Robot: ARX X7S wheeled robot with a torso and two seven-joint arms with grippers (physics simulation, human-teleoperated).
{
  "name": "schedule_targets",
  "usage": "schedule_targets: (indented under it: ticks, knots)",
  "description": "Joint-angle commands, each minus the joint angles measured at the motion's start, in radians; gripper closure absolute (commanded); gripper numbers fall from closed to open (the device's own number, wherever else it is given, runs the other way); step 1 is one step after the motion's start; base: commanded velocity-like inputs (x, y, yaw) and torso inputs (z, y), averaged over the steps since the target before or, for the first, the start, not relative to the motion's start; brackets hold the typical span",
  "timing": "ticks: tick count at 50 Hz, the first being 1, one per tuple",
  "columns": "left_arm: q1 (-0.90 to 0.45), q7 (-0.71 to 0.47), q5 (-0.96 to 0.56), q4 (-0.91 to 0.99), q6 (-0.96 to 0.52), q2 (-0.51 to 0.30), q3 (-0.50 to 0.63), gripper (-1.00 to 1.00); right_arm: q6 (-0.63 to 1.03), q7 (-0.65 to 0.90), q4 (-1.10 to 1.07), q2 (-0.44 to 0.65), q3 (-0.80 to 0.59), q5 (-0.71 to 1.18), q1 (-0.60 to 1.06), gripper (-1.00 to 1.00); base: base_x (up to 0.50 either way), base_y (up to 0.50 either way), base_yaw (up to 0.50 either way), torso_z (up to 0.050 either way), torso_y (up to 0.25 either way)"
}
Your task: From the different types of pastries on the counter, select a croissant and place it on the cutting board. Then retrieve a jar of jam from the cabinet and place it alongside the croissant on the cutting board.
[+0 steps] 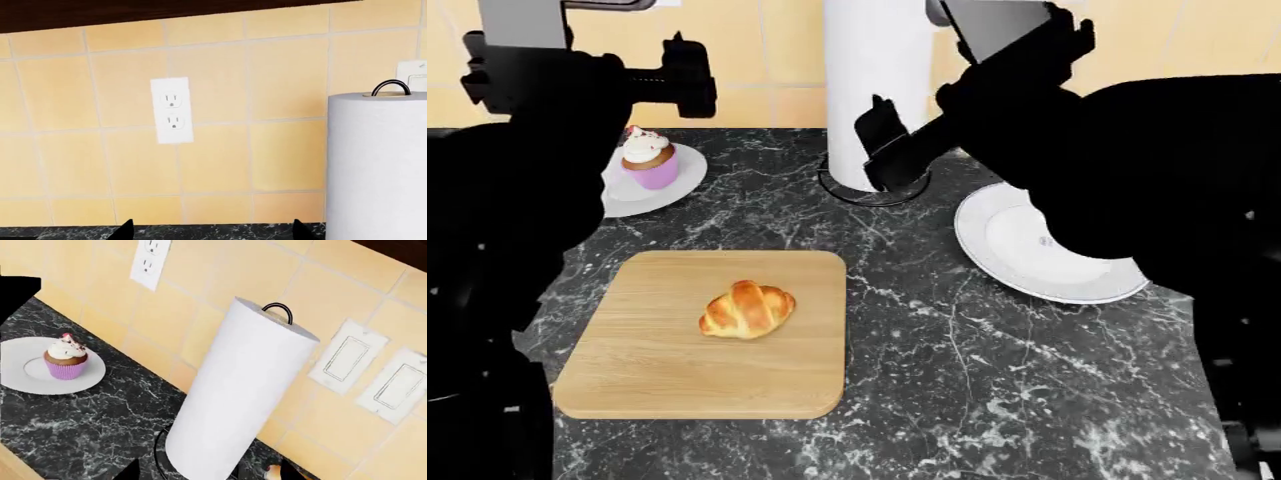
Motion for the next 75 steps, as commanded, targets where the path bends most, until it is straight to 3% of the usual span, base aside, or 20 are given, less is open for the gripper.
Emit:
schedule_targets:
  ticks: [1, 11, 25, 36, 45, 58, 64, 75]
  knots:
    - [0.039, -0.005, -0.033, 0.074, 0.024, 0.006, -0.050, -1.00, 0.070, 0.248, -0.231, 0.119, 0.166, 0.051, -0.061, -1.00, 0.00, 0.00, 0.00, 0.000, 0.000]
    - [0.066, 0.033, -0.138, 0.123, 0.046, 0.027, -0.174, -1.00, 0.173, 0.425, -0.351, 0.141, 0.332, 0.232, -0.059, -1.00, 0.00, 0.00, 0.00, 0.000, 0.000]
    - [0.053, 0.036, -0.203, 0.127, 0.022, 0.029, -0.242, -1.00, 0.167, 0.597, -0.379, 0.167, 0.372, 0.401, 0.045, -1.00, 0.00, 0.00, 0.00, 0.000, 0.000]
    - [-0.060, -0.058, -0.314, 0.246, -0.117, 0.041, -0.319, -1.00, 0.122, 0.739, -0.397, 0.255, 0.457, 0.572, 0.150, -1.00, 0.00, 0.00, 0.00, 0.000, 0.000]
    - [-0.158, -0.124, -0.346, 0.280, -0.191, 0.057, -0.303, -1.00, 0.013, 0.551, -0.394, 0.255, 0.512, 0.419, 0.110, -1.00, 0.00, 0.00, 0.00, 0.000, 0.000]
    - [-0.126, -0.133, -0.313, 0.263, -0.169, 0.042, -0.263, -1.00, -0.183, 0.314, -0.222, 0.150, 0.435, 0.167, 0.139, -1.00, 0.00, 0.00, 0.00, 0.000, 0.000]
    - [-0.029, -0.139, -0.366, 0.255, -0.220, 0.040, -0.324, -1.00, -0.261, 0.227, -0.121, 0.100, 0.338, 0.042, 0.153, -1.00, 0.00, 0.00, 0.00, 0.000, 0.000]
    - [0.375, -0.043, -0.453, 0.409, -0.182, 0.024, -0.365, -1.00, -0.351, 0.137, 0.042, 0.040, 0.237, -0.090, 0.223, -1.00, 0.00, 0.00, 0.00, 0.000, 0.000]
